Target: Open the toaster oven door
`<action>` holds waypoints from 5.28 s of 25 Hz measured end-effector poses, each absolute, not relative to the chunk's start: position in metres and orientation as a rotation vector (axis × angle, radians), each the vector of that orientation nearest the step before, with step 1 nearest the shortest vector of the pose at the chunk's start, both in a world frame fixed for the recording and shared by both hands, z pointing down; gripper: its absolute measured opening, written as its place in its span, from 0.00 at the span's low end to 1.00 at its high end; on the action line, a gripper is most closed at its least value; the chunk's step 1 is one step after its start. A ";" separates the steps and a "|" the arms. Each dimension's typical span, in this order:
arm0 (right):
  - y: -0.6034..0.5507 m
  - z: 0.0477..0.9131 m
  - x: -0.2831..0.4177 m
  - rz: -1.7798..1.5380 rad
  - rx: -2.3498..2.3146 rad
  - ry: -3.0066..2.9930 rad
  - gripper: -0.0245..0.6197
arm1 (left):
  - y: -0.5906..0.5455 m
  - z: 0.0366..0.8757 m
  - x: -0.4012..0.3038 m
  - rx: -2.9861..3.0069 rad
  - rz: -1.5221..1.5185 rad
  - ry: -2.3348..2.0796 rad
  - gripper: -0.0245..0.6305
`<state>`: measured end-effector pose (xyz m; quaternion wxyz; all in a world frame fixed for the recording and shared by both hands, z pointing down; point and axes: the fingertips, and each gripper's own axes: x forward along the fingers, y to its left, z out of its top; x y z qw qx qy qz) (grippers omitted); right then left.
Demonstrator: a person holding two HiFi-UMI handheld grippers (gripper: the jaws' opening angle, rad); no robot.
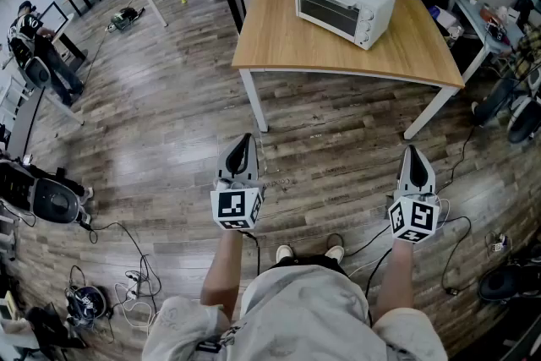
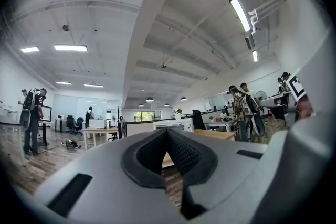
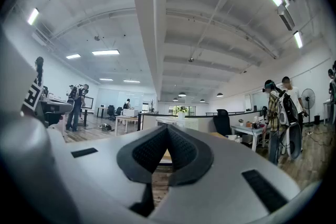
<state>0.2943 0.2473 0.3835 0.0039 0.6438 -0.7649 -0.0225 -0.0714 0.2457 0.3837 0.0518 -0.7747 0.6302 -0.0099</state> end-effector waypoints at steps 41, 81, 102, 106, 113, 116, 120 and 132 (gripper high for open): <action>0.230 0.404 0.210 -0.010 1.916 -2.443 0.23 | 0.233 0.400 -0.123 -2.399 -0.008 1.901 0.06; -0.064 0.468 0.257 0.217 1.879 -2.463 0.24 | -0.061 0.440 -0.057 -2.435 -0.167 1.922 0.06; -0.163 0.463 0.235 0.181 1.896 -2.441 0.24 | -0.174 0.437 -0.062 -2.467 -0.137 1.848 0.06; -0.187 0.451 0.219 0.149 1.935 -2.421 0.24 | -0.207 0.428 -0.073 -2.497 -0.114 1.794 0.06; -0.223 0.436 0.191 0.092 1.972 -2.405 0.24 | -0.253 0.416 -0.090 -2.527 -0.085 1.720 0.06; -0.232 0.437 0.183 0.088 1.979 -2.391 0.24 | -0.265 0.418 -0.096 -2.541 -0.085 1.705 0.06; -0.238 0.439 0.178 0.094 1.993 -2.371 0.24 | -0.275 0.421 -0.102 -2.557 -0.082 1.694 0.06; -0.267 0.438 0.165 0.020 1.929 -2.316 0.24 | -0.287 0.429 -0.112 -2.581 -0.089 1.671 0.06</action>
